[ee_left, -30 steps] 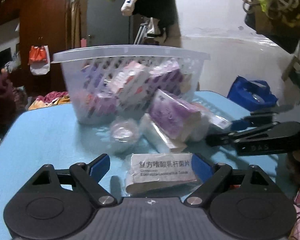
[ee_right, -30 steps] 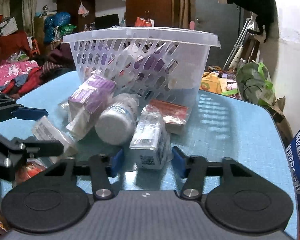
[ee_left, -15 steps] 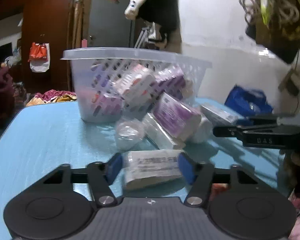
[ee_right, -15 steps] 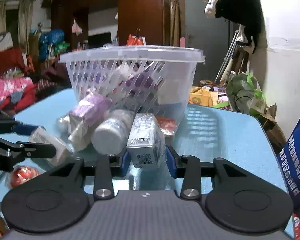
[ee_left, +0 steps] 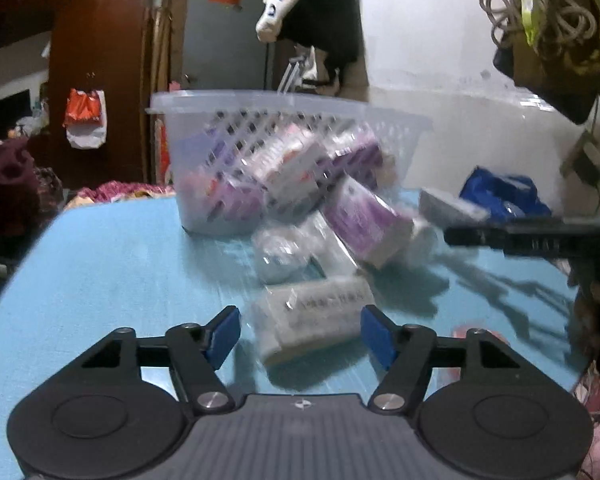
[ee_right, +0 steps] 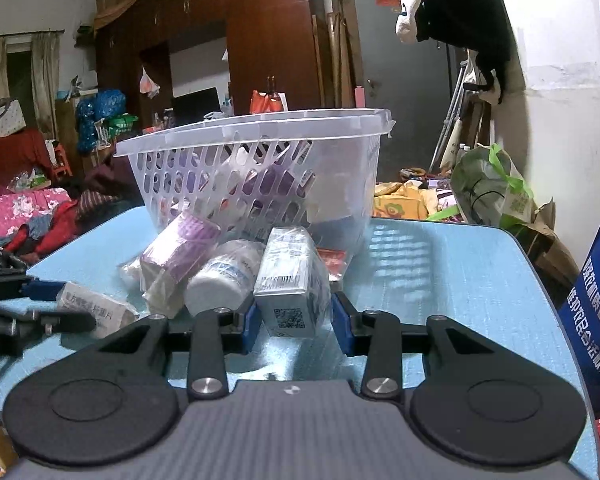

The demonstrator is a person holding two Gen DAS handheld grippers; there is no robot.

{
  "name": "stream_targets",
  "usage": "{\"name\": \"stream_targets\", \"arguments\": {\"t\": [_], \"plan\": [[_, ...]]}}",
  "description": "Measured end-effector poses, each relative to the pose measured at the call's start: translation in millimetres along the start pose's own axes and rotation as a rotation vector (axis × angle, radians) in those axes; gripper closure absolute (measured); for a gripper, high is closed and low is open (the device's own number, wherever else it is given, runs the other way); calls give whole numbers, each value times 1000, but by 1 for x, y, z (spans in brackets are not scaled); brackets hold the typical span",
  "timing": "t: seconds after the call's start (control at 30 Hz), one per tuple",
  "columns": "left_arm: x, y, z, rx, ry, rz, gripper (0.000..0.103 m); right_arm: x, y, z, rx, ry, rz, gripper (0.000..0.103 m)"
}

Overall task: Organize objects
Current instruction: 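Grasp the white printed tissue pack with the left gripper and lift it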

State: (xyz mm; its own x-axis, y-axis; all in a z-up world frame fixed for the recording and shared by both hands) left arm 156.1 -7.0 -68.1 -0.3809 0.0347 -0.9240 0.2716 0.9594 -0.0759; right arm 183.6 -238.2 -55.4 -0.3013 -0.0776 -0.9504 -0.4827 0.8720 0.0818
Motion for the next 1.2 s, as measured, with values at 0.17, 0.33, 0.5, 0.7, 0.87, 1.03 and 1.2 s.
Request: {"name": "stream_targets", "arguments": {"t": [0.17, 0.33, 0.5, 0.7, 0.87, 1.03, 1.2], "plan": [[4, -4, 0, 32, -19, 1, 42, 0, -1, 0, -4, 0, 3, 61], [6, -3, -7, 59, -85, -31, 54, 0, -2, -1, -8, -16, 11, 61], [8, 4, -13, 81, -121, -65, 61, 0, -4, -5, -17, -40, 30, 61], [10, 1, -16, 91, -135, -44, 65, 0, -2, -6, -16, -50, 26, 61], [12, -11, -20, 99, -143, 56, 61, 1, -3, -6, -18, -46, 30, 61], [8, -24, -17, 85, -120, 183, 32, 1, -4, -4, -23, -37, 31, 61], [6, -30, -5, 127, -26, 215, 35, 1, -4, -4, -24, -34, 30, 61]]}}
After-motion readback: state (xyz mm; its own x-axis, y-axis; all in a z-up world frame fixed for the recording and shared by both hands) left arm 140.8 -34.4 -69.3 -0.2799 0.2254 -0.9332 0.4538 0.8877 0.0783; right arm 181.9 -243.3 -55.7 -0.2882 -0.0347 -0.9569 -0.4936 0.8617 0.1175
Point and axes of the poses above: each gripper's, at about its wrist camera, not at the fingertips, and z roughly the way its jaws point, y to its left, x to its underside, the point moved 4 cm from there along z, roughly the way its jaws point, and after that the axes turned 7 degrees about -y, right-handed, at the moved point
